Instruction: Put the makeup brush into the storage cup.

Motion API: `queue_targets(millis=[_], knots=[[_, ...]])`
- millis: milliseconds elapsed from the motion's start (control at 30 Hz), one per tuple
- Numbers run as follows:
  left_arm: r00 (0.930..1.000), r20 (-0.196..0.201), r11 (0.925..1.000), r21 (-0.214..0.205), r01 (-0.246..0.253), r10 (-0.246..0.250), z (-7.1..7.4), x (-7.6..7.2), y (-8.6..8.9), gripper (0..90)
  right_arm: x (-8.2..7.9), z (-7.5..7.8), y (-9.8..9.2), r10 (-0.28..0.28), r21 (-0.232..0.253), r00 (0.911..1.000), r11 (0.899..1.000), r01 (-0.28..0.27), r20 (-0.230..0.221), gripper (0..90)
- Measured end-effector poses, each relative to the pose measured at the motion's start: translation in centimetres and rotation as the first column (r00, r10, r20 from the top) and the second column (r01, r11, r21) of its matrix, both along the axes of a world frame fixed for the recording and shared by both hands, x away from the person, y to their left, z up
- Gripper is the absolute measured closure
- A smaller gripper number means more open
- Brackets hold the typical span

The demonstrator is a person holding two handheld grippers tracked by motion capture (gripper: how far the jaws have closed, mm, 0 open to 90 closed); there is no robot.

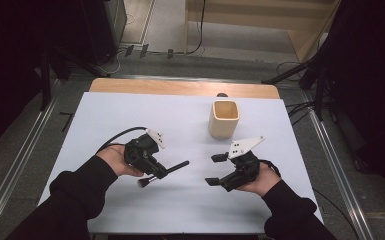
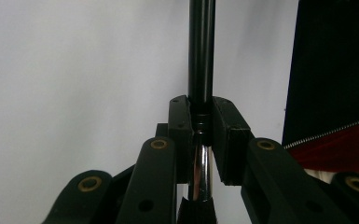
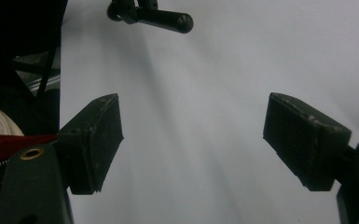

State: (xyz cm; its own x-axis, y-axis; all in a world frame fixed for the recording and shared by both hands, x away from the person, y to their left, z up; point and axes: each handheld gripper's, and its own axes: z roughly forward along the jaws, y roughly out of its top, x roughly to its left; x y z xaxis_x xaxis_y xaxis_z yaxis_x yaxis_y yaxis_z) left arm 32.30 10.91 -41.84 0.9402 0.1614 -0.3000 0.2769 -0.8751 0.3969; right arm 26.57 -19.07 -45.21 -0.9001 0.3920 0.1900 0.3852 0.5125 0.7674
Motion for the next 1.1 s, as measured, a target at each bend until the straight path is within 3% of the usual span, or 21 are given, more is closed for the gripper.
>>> queue_targets(millis=[233,400,533,667,900,1100], knots=[[0.9964,0.038,0.9970,0.022,0.075,-0.075,0.0,-0.3,-1.0,79.7,0.3,0.3,0.9,0.055,-0.044,0.9980,0.997,-0.057,-0.030,22.7],[0.9890,0.064,0.9892,0.069,0.129,-0.133,0.2,-0.6,-1.4,79.8,0.7,0.9,1.3,0.069,-0.062,0.9968,0.996,-0.071,-0.040,26.0],[0.9851,0.054,0.9836,0.086,0.159,-0.163,0.3,-0.8,-1.9,79.8,0.7,1.4,2.0,0.088,-0.069,0.9953,0.993,-0.090,-0.042,27.5],[0.9808,0.029,0.9792,0.069,0.191,-0.193,0.2,-0.9,-2.2,79.8,0.9,1.4,2.8,0.114,-0.076,0.9919,0.990,-0.118,-0.055,27.6],[0.9681,0.017,0.9637,0.101,0.247,-0.250,-0.1,-1.0,-3.3,79.8,1.1,1.5,3.8,0.174,-0.108,0.9806,0.977,-0.183,-0.090,31.9],[0.9535,0.041,0.9497,0.112,0.292,-0.298,0.0,-1.2,-3.8,79.8,1.4,1.1,4.7,0.205,-0.128,0.9711,0.967,-0.220,-0.123,35.6]])
